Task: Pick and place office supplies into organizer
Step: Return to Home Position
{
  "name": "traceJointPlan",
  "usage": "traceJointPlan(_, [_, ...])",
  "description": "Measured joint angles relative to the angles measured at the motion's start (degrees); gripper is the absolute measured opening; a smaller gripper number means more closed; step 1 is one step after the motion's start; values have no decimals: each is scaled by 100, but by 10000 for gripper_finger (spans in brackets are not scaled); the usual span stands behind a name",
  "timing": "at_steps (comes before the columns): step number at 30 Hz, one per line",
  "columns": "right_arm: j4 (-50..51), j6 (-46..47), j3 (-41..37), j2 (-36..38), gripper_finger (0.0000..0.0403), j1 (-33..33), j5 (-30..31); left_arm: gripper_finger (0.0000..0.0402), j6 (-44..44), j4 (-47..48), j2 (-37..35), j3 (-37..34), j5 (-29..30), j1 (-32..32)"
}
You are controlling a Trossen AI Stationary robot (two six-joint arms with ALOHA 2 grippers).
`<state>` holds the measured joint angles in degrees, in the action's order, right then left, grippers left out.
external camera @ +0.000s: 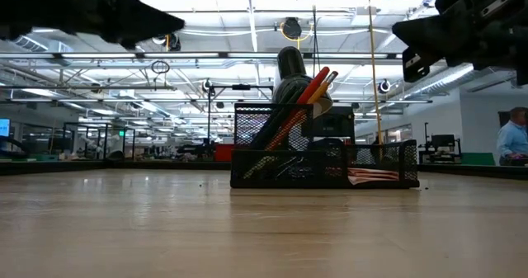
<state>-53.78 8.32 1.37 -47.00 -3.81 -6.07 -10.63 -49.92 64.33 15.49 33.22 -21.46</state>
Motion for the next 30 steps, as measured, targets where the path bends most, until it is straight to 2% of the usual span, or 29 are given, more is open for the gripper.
traceJointPlan(6, [811, -159, 0, 565, 0, 29, 8, 0, 168, 2516, -1594, 372, 852, -694])
traceJointPlan(9, [1035, -201, -2, 801, 0, 111, 4, 0, 182, 3174, -2055, 369, 1212, -960])
traceJointPlan(17, [1822, -258, -4, 1247, 0, 197, -166, 0, -150, 3223, -2270, 64, 1155, -1324])
traceJointPlan(24, [1886, -354, -4, 1397, 0, 188, -163, 0, 208, 3702, -2433, -44, 1359, -1298])
traceJointPlan(27, [2101, -398, -4, 1518, 0, 202, -164, 0, 7, 3635, -2708, -44, 1114, -1129])
traceJointPlan(30, [2211, -407, -4, 1619, 0, 281, -166, 0, -196, 3578, -3009, -44, 543, -702])
